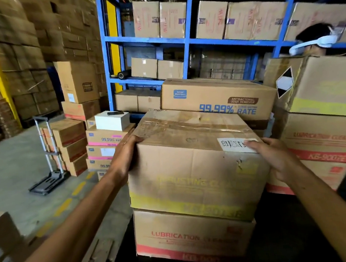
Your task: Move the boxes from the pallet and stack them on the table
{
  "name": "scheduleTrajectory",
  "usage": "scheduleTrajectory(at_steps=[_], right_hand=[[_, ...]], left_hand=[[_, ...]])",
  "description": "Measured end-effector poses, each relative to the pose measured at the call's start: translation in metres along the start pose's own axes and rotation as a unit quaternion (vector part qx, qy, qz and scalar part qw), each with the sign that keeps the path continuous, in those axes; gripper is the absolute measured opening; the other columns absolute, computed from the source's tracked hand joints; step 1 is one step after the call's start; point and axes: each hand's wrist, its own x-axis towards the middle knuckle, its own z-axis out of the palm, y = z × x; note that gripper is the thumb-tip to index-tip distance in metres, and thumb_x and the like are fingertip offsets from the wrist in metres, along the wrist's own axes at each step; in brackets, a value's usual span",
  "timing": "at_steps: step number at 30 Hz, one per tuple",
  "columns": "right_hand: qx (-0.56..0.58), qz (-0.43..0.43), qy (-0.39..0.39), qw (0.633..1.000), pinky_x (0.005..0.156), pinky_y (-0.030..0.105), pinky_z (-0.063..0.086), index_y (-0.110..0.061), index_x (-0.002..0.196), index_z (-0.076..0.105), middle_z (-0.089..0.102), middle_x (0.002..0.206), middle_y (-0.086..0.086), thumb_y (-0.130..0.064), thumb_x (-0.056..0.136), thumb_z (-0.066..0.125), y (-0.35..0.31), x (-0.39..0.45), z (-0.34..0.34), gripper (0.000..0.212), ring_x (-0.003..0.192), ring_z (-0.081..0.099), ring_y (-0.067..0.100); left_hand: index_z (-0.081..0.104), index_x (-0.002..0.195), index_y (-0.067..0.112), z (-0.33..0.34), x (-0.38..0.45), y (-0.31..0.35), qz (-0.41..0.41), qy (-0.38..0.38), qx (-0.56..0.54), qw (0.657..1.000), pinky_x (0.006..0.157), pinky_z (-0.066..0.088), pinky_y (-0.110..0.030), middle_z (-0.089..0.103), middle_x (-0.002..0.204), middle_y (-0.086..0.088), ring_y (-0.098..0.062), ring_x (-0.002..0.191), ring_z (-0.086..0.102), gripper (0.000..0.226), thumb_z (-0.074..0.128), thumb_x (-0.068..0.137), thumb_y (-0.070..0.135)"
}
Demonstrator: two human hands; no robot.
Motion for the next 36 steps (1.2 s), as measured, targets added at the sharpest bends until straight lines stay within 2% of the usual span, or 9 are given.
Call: scheduleTrajectory(at_steps=[7, 10, 13, 17, 22, 26, 28, 31, 36], right_hand=[[-0.055, -0.047, 0.016, 0.997, 0.072, 0.032, 0.054, -0.013, 0.106, 0.067, 0.074, 0.097, 0.007, -0.029, 0.083, 0.068, 0.007, 0.003, -0.003, 0.028, 0.085, 0.070, 0.023], [-0.196, -0.202, 0.095, 0.955, 0.096, 0.042, 0.047, -0.013, 0.119, 0.061, 0.065, 0.120, 0.008, -0.027, 0.080, 0.066, 0.005, -0.001, 0.002, 0.043, 0.109, 0.060, 0.026], [-0.212, -0.366, 0.108, 0.900, 0.107, 0.045, 0.037, -0.005, 0.115, 0.063, 0.060, 0.127, 0.013, -0.023, 0.078, 0.062, -0.006, -0.021, 0.024, 0.041, 0.122, 0.051, 0.031], [-0.188, -0.459, 0.001, 0.868, 0.102, 0.040, 0.040, -0.010, 0.101, 0.069, 0.066, 0.115, 0.008, -0.023, 0.078, 0.056, -0.002, -0.053, 0.082, 0.029, 0.114, 0.056, 0.027], [-0.188, -0.458, -0.186, 0.849, 0.096, 0.036, 0.045, -0.010, 0.101, 0.069, 0.068, 0.110, 0.007, -0.023, 0.077, 0.057, 0.018, -0.102, 0.177, 0.030, 0.107, 0.061, 0.026], [-0.182, -0.443, -0.319, 0.818, 0.095, 0.037, 0.046, -0.012, 0.114, 0.065, 0.066, 0.115, 0.006, -0.027, 0.083, 0.061, 0.028, -0.159, 0.270, 0.034, 0.110, 0.060, 0.024], [-0.199, -0.422, -0.403, 0.787, 0.096, 0.030, 0.043, -0.014, 0.124, 0.060, 0.062, 0.125, 0.004, -0.028, 0.088, 0.061, 0.034, -0.193, 0.315, 0.039, 0.117, 0.055, 0.021], [-0.220, -0.375, -0.529, 0.729, 0.096, 0.027, 0.041, -0.019, 0.132, 0.052, 0.055, 0.135, 0.002, -0.030, 0.090, 0.060, 0.049, -0.253, 0.389, 0.044, 0.123, 0.051, 0.019], [-0.243, -0.261, -0.666, 0.655, 0.095, 0.026, 0.037, -0.016, 0.133, 0.049, 0.050, 0.139, 0.006, -0.027, 0.090, 0.061, 0.096, -0.344, 0.483, 0.046, 0.127, 0.046, 0.019]], left_hand=[[0.072, 0.099, 0.025, 0.007, -0.013, 0.003, -0.004, 0.048, 0.017, 0.999, 0.096, 0.041, -0.036, 0.069, 0.114, -0.004, -0.023, 0.110, 0.058, 0.036, 0.059, 0.073, 0.045], [0.065, 0.118, 0.026, 0.006, -0.027, 0.002, -0.004, 0.068, 0.030, 0.997, 0.104, 0.037, -0.037, 0.061, 0.127, 0.000, -0.021, 0.119, 0.053, 0.052, 0.056, 0.078, 0.058], [0.044, 0.141, 0.030, 0.000, -0.057, -0.010, 0.008, 0.067, 0.057, 0.996, 0.113, 0.031, -0.045, 0.045, 0.144, 0.003, -0.020, 0.131, 0.043, 0.073, 0.054, 0.078, 0.066], [0.047, 0.136, 0.040, -0.023, -0.110, -0.021, -0.021, 0.064, 0.105, 0.992, 0.114, 0.031, -0.044, 0.050, 0.141, 0.011, -0.013, 0.131, 0.045, 0.075, 0.061, 0.070, 0.072], [0.046, 0.136, 0.014, -0.084, -0.180, -0.007, -0.017, 0.120, 0.150, 0.981, 0.085, 0.042, -0.006, 0.052, 0.123, 0.003, -0.008, 0.113, 0.049, 0.040, 0.051, 0.097, 0.021], [0.059, 0.124, 0.012, -0.181, -0.261, -0.010, -0.042, 0.196, 0.237, 0.951, 0.099, 0.044, -0.017, 0.061, 0.117, 0.004, -0.005, 0.106, 0.058, 0.030, 0.052, 0.096, 0.021], [0.060, 0.121, 0.009, -0.227, -0.307, -0.017, -0.074, 0.258, 0.241, 0.933, 0.087, 0.046, -0.012, 0.063, 0.111, 0.001, -0.009, 0.104, 0.059, 0.027, 0.052, 0.096, 0.016], [0.064, 0.101, 0.017, -0.296, -0.391, -0.031, -0.108, 0.378, 0.215, 0.894, 0.059, 0.041, -0.004, 0.066, 0.082, 0.012, 0.001, 0.075, 0.058, 0.013, 0.053, 0.096, 0.013], [0.069, 0.083, 0.017, -0.389, -0.517, -0.064, -0.178, 0.509, 0.168, 0.825, 0.058, 0.042, -0.013, 0.064, 0.074, 0.003, -0.013, 0.073, 0.057, 0.018, 0.056, 0.094, 0.010]])
